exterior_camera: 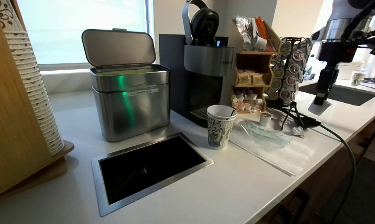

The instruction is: Remove one coffee pod from the stand on the right and put it on the countertop then place one coffee pod from the counter in the coffee maker chamber.

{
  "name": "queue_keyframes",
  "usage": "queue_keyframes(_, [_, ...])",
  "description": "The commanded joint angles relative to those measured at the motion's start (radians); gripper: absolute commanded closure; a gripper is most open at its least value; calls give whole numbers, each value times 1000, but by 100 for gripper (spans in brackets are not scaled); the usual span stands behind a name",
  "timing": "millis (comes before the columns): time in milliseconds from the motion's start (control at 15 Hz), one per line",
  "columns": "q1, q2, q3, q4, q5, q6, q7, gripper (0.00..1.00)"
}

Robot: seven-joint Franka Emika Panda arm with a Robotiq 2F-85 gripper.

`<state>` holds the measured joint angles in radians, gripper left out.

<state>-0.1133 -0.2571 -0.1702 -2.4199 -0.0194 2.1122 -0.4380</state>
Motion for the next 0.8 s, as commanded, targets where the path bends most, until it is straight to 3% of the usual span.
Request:
queue_keyframes(0, [25,21,6,-23,18,39,5,71])
queue_keyframes(400, [48,89,45,-31,0,50,62,71])
queue_keyframes(733, [25,151,63,-20,-76,77,260,71])
